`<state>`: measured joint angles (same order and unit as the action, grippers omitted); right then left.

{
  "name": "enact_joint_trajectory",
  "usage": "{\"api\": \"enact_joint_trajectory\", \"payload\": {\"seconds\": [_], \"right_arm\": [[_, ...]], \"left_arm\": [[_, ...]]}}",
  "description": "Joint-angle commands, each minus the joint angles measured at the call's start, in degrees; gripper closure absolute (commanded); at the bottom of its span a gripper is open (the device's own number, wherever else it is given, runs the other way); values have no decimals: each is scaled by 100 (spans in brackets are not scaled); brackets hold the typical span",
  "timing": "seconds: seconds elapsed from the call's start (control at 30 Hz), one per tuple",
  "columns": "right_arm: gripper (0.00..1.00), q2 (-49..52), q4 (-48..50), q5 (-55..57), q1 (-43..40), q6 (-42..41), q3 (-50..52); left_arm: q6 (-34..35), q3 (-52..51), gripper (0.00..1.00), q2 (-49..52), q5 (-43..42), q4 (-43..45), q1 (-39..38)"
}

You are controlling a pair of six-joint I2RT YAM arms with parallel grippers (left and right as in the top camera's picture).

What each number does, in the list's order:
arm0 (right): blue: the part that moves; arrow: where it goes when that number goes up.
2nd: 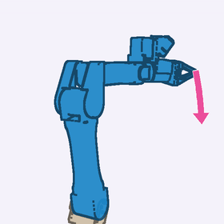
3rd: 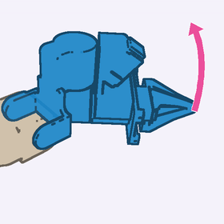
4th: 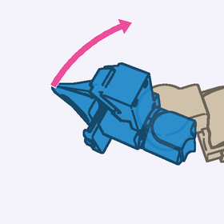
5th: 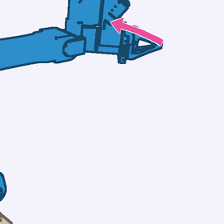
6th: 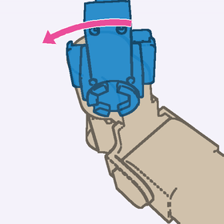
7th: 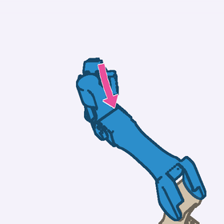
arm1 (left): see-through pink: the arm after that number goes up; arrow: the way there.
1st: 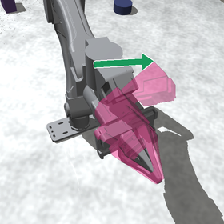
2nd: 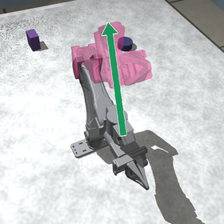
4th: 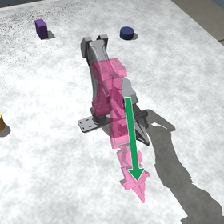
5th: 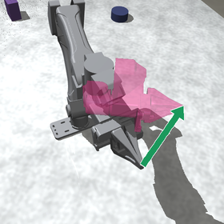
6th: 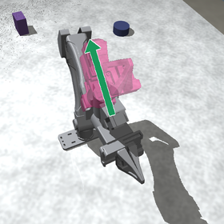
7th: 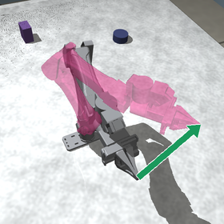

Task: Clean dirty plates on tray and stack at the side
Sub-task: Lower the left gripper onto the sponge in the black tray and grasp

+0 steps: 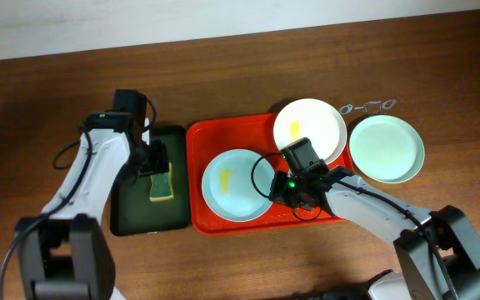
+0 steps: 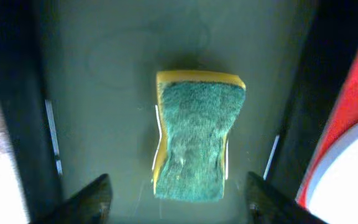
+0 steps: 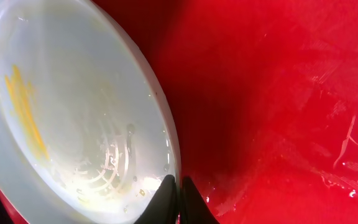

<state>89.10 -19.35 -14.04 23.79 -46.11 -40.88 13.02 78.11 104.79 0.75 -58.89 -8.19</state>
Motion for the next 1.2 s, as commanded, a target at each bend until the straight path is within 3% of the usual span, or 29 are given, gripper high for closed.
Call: {"api": "enact_joint_trajectory", "payload": {"seconds": [0.0,0.07,0.17,0.23,0.6,0.83,1.07,1.17], "right_arm": [[94,26,-37,151,57,44,17],[94,26,-57,221,57,44,17],[94,26,-57,227,57,44,17],[94,26,-76,227,57,44,17],[94,26,-98,227,57,44,17],[94,26,-101,227,57,44,17],[94,26,-101,227,57,44,17],[94,26,-101,227,57,42,17]], "left_arm": [[-225,96,41,409,-177,103,-9],[-710,96,41,553,-446,190,-76],[-968,94,30,658,-400,356,-214],[-968,94,29,769,-234,468,-267],[-957,92,43,922,52,472,-269],[-944,160,39,920,63,463,-262],[-743,160,48,920,57,177,-271],[-704,160,41,920,55,70,-269]]}}
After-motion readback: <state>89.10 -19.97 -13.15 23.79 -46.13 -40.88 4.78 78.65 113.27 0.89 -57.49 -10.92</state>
